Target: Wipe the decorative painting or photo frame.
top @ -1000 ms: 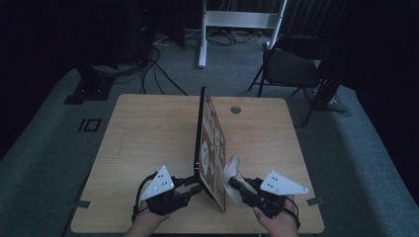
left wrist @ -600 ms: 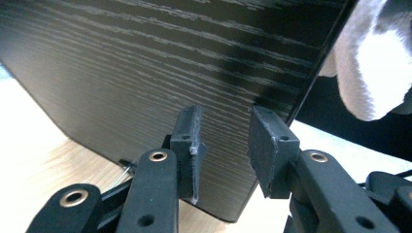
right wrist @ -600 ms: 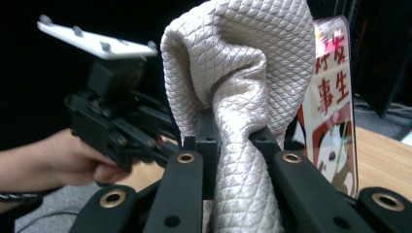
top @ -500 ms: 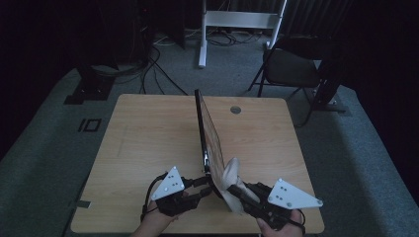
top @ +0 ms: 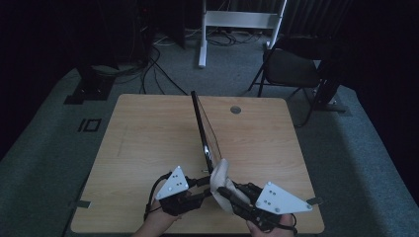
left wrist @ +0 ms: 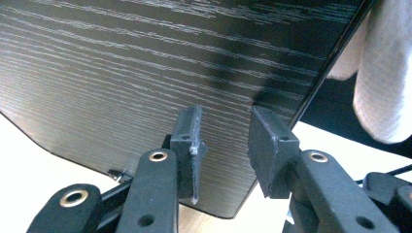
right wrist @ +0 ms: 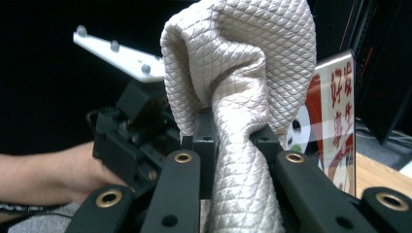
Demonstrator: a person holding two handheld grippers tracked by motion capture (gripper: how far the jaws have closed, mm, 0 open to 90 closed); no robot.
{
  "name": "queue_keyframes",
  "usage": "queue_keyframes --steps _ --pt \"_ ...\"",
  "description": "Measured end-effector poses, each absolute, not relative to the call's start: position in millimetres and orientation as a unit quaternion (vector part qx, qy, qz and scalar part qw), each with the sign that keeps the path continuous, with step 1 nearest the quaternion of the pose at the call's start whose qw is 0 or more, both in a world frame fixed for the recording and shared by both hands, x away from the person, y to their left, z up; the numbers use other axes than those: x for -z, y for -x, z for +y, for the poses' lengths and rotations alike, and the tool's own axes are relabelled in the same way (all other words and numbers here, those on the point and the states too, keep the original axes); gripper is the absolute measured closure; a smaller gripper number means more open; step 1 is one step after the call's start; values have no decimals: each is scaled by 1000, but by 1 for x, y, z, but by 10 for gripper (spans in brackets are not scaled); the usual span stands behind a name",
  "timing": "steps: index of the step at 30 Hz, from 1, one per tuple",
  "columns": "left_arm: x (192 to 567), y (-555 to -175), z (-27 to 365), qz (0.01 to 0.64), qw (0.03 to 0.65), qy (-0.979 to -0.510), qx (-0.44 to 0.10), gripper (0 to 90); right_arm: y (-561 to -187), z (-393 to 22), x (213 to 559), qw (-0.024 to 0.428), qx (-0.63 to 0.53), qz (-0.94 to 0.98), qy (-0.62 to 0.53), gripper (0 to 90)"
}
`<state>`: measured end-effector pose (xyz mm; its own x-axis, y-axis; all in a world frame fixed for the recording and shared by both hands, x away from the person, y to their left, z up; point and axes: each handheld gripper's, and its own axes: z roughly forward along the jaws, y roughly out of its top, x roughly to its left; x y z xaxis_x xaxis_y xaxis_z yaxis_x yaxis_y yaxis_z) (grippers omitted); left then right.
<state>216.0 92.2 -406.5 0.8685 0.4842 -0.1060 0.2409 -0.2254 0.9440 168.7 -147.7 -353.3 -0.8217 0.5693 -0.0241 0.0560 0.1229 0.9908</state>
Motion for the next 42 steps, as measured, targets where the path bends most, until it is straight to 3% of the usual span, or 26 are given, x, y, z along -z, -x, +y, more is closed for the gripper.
queue_keyframes --steps 42 --pt "409 -214 89 228 575 -779 -102 633 -180 -185 474 126 -512 778 -341 786"
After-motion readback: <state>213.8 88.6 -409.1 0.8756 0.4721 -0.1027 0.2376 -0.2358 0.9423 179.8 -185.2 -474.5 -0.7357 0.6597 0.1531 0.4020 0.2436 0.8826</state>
